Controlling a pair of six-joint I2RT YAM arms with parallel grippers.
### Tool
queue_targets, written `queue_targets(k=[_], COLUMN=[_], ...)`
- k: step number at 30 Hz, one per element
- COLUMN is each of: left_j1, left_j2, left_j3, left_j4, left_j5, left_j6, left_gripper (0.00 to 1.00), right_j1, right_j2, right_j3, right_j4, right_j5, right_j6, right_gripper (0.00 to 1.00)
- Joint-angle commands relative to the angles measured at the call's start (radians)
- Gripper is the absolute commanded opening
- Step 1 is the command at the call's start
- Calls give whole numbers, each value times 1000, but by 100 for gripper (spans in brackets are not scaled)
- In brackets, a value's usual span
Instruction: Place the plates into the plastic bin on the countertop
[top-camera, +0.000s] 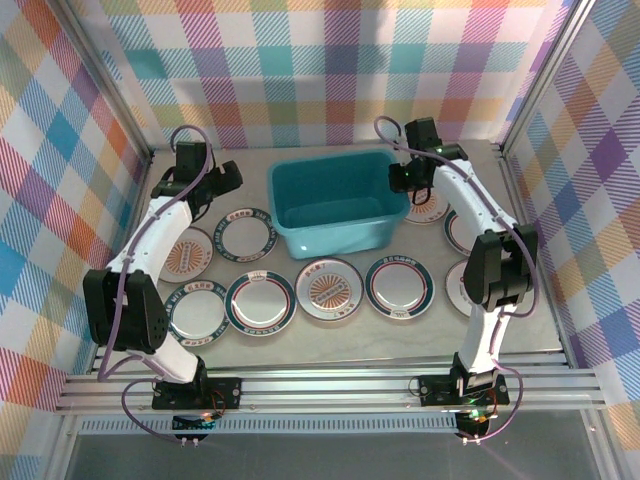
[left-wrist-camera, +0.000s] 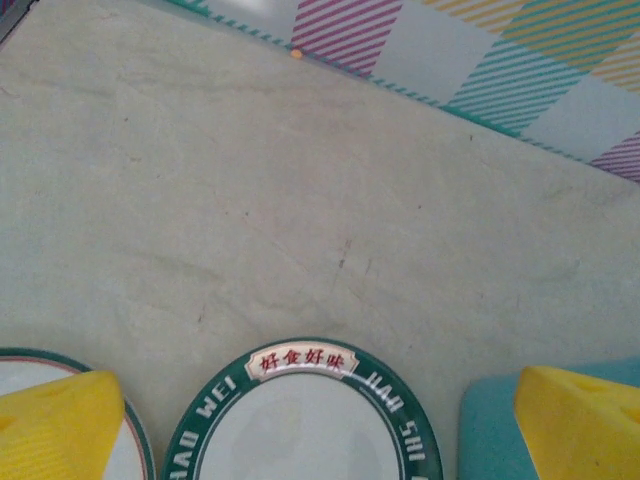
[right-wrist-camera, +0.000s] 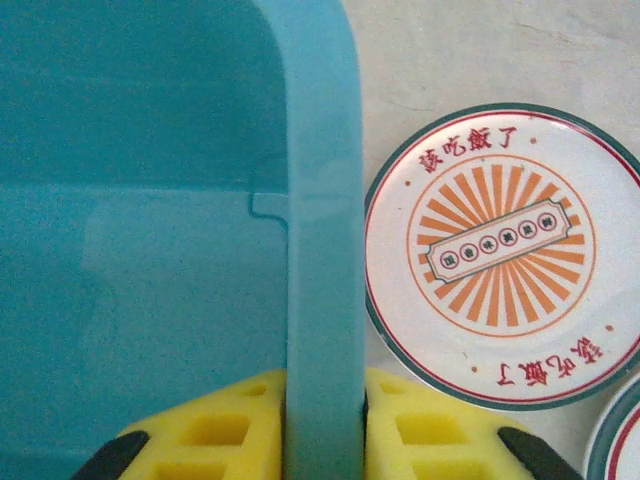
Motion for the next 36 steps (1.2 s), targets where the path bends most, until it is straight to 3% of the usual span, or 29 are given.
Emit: queue_targets(k=[1,7,17,23,29,36], left_j1=[14,37,68,82,83,83], left_j2=[-55,-82,-82,-58,-70,-95], left_j3=[-14,-38,-90,-78,-126,-247], left_j4=[-62,-119,-150,-274,-447,-462], left_j5=[10,32,125,244,283,323], left_j6=[-23,-44,-54,144,251,278], left_gripper=[100,100,100,90,78,72], right_j1=[-9,-23,-23,-23,-23,-22], right_j2=[-42,-69,-81,-132,-204,-274], right_j3=[-44,-98,-83,-93,-120,-157], right_j4=[-24,-9,9,31,77,122], right_j5=[-56,-76,-73,-41,22,30], right_j6=[-76,-81,-55,-56,-72,-67], right_gripper=[23,27,61,75,80,82])
